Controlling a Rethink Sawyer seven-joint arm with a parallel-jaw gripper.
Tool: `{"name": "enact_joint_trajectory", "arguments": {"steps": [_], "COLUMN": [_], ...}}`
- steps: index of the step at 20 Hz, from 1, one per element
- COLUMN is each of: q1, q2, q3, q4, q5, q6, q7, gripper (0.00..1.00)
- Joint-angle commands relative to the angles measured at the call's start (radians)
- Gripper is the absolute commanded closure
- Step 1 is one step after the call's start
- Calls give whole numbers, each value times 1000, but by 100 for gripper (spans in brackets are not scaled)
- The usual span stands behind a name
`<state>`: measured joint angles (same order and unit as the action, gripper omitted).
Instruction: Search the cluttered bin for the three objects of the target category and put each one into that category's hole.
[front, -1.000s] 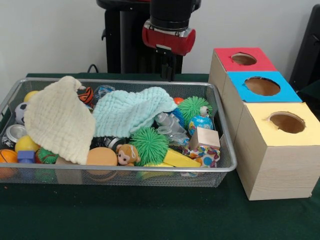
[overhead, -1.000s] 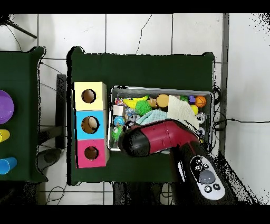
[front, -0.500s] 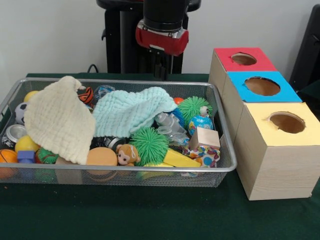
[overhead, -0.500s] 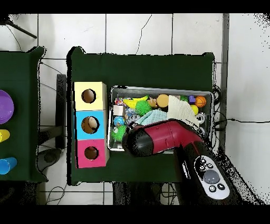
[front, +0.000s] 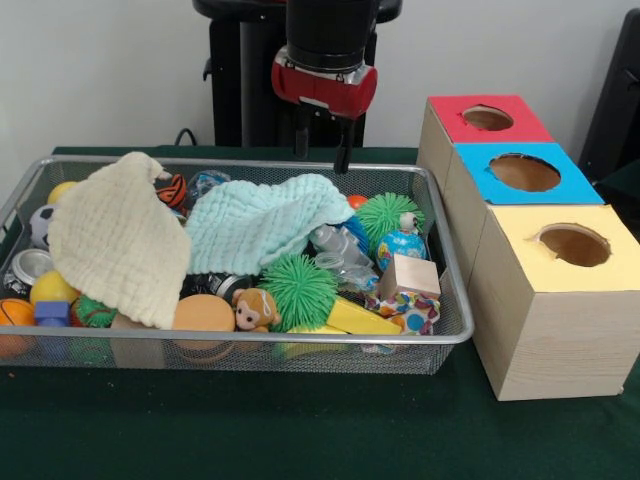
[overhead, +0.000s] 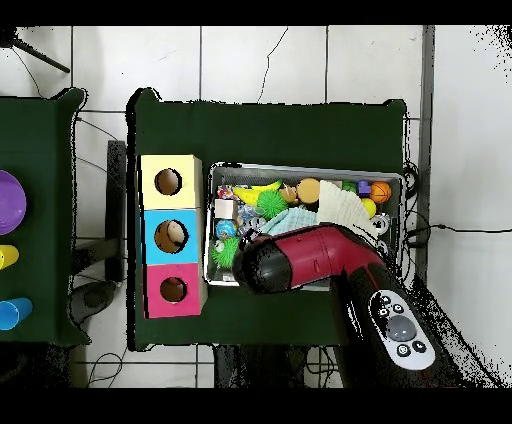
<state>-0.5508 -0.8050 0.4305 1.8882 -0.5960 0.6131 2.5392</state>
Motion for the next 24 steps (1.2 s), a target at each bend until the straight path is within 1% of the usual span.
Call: {"name": "enact_joint_trajectory", "arguments": {"steps": [1, 3, 5, 8, 11, 12, 14, 18, 21, 24], "q1": [2, 3, 0, -1, -17, -28, -41, -57, -68, -67], "q2": [-6, -6, 17, 57, 108, 131, 154, 205, 229, 236], "q3": [38, 38, 41, 36, 58, 72, 89, 116, 131, 125], "q4": [-21, -28, -52, -114, -169, -195, -230, -306, -353, -384], "q5": [-32, -37, -46, -57, -56, -52, -54, -50, -44, -43], "q6": [104, 105, 98, 113, 126, 146, 164, 221, 256, 268], "q7": [-206, -212, -219, -228, -277, -312, -358, -420, -442, -427], "gripper": [0, 0, 0, 0, 0, 0, 0, 0, 0, 0]}}
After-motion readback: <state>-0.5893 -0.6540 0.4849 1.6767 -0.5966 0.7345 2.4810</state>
